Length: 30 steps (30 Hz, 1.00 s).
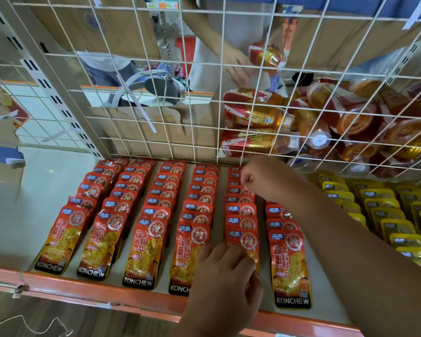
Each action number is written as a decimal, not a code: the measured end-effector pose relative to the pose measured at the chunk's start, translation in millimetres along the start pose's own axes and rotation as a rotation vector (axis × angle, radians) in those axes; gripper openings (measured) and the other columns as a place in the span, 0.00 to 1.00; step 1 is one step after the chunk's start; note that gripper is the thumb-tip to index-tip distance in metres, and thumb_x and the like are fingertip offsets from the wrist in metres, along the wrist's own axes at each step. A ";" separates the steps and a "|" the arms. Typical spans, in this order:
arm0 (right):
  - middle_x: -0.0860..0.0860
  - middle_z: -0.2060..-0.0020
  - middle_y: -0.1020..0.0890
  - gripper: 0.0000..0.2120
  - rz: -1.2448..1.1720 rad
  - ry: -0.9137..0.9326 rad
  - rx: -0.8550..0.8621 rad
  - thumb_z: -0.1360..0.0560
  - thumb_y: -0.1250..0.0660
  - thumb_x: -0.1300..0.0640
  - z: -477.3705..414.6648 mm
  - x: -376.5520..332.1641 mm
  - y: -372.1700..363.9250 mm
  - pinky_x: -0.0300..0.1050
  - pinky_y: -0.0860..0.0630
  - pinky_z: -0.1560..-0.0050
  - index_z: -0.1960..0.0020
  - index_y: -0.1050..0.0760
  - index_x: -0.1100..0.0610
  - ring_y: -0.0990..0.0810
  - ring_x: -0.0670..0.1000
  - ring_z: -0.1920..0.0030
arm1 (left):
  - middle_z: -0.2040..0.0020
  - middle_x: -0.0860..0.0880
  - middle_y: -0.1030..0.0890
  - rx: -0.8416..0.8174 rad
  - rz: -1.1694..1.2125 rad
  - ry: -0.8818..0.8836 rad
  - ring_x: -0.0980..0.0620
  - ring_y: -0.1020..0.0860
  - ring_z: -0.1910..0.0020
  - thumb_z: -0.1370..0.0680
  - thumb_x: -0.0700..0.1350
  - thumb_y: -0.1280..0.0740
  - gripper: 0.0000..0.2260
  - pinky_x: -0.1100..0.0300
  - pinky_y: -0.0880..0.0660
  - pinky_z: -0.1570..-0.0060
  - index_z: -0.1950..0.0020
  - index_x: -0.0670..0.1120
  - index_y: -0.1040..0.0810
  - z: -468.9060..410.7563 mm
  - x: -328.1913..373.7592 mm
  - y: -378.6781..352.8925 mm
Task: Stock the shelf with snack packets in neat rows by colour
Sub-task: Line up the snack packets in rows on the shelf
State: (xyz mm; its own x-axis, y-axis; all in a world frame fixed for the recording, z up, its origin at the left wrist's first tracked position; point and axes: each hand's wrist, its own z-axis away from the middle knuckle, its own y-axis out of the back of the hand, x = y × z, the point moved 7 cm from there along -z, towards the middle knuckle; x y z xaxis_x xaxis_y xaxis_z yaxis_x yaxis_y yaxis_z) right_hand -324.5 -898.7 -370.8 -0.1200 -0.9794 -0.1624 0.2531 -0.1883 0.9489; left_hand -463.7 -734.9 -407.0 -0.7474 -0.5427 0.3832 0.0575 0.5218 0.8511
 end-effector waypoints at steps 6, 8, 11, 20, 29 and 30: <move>0.45 0.51 0.16 0.09 -0.034 0.011 0.110 0.24 0.32 0.59 3.6 8.1 -5.5 0.49 0.19 0.48 0.51 0.17 0.47 0.18 0.47 0.54 | 0.58 0.55 0.22 0.027 0.006 -0.013 0.53 0.25 0.58 0.28 0.51 0.29 0.04 0.52 0.28 0.52 0.59 0.52 0.21 -0.1 0.1 1.2; 0.45 0.53 0.16 0.08 -0.034 0.009 0.110 0.25 0.32 0.58 3.9 8.2 -6.1 0.49 0.19 0.49 0.52 0.17 0.46 0.19 0.47 0.56 | 0.58 0.55 0.22 0.030 0.006 -0.015 0.53 0.25 0.58 0.28 0.51 0.29 0.04 0.52 0.28 0.52 0.59 0.51 0.21 0.3 0.3 1.0; 0.47 0.50 0.17 0.09 -0.008 -0.001 0.063 0.24 0.32 0.58 2.6 5.5 -6.0 0.50 0.19 0.46 0.48 0.17 0.47 0.18 0.49 0.52 | 0.58 0.55 0.22 0.029 0.004 -0.016 0.53 0.25 0.58 0.28 0.51 0.29 0.05 0.52 0.28 0.52 0.59 0.51 0.21 0.7 0.6 0.8; 0.48 0.49 0.17 0.08 -0.035 -0.004 0.063 0.22 0.32 0.58 6.2 5.4 -8.2 0.50 0.20 0.45 0.46 0.17 0.50 0.18 0.50 0.51 | 0.58 0.56 0.22 0.017 0.011 -0.008 0.54 0.25 0.57 0.27 0.52 0.30 0.05 0.53 0.28 0.51 0.58 0.52 0.21 0.7 -0.2 0.6; 0.46 0.55 0.18 0.07 -0.037 0.058 0.157 0.23 0.33 0.57 24.3 -4.9 2.9 0.44 0.20 0.51 0.53 0.17 0.49 0.20 0.47 0.56 | 0.58 0.56 0.22 0.032 0.010 -0.015 0.55 0.25 0.57 0.28 0.52 0.29 0.05 0.53 0.28 0.52 0.58 0.52 0.21 0.6 1.1 2.6; 0.46 0.55 0.18 0.07 -0.030 0.066 0.139 0.22 0.34 0.57 25.9 -7.8 2.1 0.43 0.21 0.51 0.52 0.17 0.49 0.20 0.47 0.56 | 0.57 0.56 0.22 0.034 0.012 -0.015 0.55 0.25 0.57 0.28 0.52 0.29 0.05 0.53 0.28 0.52 0.57 0.52 0.20 0.8 1.1 2.7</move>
State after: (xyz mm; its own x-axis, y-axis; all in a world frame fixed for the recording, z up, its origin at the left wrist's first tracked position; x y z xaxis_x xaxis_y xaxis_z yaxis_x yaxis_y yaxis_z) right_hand -347.9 -889.5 -360.6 -0.0609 -0.9771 -0.2041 0.1140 -0.2099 0.9710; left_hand -464.9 -733.6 -404.6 -0.7566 -0.5264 0.3878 0.0444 0.5504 0.8337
